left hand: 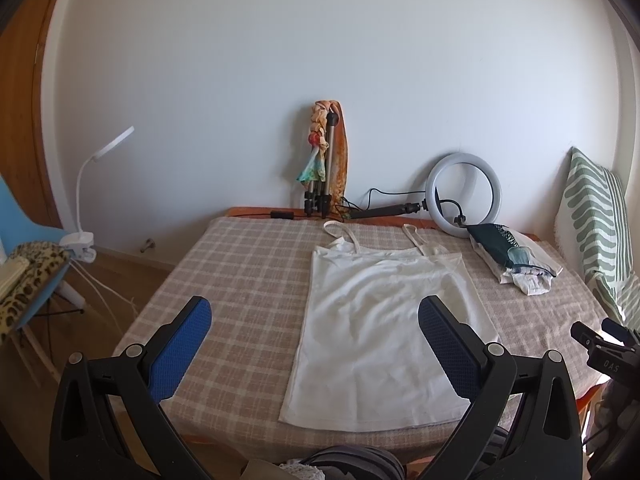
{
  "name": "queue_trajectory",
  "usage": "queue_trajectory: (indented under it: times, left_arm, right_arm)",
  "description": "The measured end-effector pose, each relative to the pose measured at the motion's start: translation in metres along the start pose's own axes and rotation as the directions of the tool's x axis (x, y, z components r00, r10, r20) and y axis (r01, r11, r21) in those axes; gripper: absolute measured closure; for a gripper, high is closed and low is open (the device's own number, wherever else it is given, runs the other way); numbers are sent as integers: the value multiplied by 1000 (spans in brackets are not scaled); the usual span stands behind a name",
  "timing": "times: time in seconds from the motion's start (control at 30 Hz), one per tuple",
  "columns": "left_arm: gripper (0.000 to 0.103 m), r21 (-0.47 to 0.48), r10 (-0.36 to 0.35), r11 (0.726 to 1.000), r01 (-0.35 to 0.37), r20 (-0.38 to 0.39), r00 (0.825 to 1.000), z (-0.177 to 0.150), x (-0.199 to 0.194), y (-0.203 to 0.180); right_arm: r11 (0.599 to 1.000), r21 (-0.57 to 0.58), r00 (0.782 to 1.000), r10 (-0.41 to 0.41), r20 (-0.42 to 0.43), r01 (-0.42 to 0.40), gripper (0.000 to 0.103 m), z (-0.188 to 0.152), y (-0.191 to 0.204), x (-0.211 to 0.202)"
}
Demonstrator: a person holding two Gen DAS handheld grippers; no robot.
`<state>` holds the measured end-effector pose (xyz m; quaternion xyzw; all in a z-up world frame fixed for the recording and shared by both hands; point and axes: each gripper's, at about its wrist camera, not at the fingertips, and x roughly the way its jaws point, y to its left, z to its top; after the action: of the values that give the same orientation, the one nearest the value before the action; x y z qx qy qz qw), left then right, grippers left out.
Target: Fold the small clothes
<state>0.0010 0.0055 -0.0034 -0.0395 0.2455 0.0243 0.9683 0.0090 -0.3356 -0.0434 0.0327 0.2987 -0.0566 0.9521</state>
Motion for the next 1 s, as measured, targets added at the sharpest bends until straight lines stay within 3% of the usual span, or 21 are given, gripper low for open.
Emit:
queue_trajectory:
  times: [0.13, 0.33, 0.57, 0.77, 1.0]
  left_arm:
    - [0, -15, -6, 1000, 6, -15, 1000, -3, 5, 6]
    - [0, -98, -72, 993, 62, -95, 993, -25, 28, 28]
    - [0, -143, -61, 989, 33, -196, 979, -59, 54, 59]
    - [7, -178, -107, 982, 56, -292, 950, -85, 79, 74]
    - [24, -246, -216, 960, 130, -365, 905, -111, 106, 78]
  right_arm:
    - [1000, -11, 1000, 1, -3, -1, 3, 1, 3, 4]
    - [998, -50, 999, 26, 24, -25, 3, 15, 14, 11]
    - [989, -75, 992, 125, 3, -124, 8, 39, 34, 34]
    - [963, -121, 970, 234, -72, -241, 19, 63, 68, 65]
    - [912, -130, 911, 361, -198, -390, 31, 92, 126, 118]
